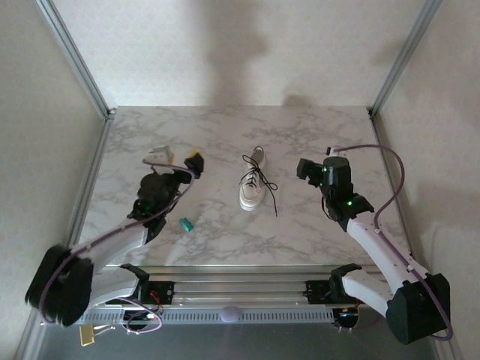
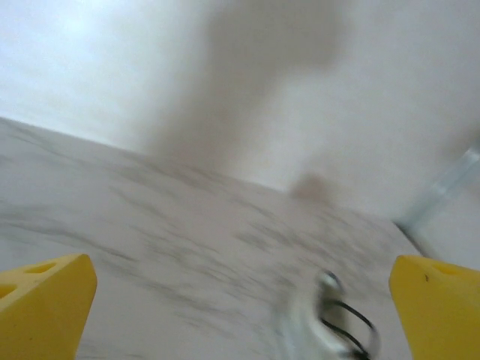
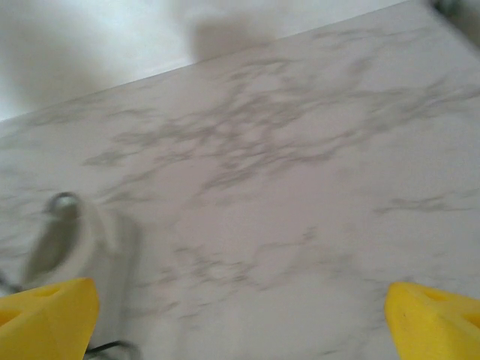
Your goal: Tie the shoes
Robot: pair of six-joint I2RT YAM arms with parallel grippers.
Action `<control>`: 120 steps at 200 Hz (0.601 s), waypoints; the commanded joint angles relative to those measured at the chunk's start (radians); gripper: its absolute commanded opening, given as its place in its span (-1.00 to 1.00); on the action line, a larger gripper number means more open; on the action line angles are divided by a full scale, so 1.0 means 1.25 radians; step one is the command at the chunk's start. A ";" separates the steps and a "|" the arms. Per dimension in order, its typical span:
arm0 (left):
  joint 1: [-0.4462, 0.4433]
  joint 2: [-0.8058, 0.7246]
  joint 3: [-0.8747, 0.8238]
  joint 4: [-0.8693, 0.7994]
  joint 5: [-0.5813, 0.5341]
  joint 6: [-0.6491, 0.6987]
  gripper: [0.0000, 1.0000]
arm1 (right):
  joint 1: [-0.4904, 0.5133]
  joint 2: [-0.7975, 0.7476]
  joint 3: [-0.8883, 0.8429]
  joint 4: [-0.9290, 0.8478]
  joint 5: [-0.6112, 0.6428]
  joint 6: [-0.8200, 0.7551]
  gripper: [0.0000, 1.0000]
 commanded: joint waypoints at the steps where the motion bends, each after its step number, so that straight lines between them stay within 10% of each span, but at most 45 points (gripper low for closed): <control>1: 0.067 -0.095 -0.058 -0.056 -0.191 0.121 0.99 | -0.026 -0.008 -0.069 0.173 0.161 -0.115 0.96; 69: 0.231 -0.027 -0.224 0.119 -0.125 0.208 0.99 | -0.091 0.198 -0.119 0.333 0.206 -0.229 0.98; 120: 0.306 0.152 -0.230 0.326 0.029 0.226 0.99 | -0.143 0.303 -0.170 0.560 -0.003 -0.288 0.98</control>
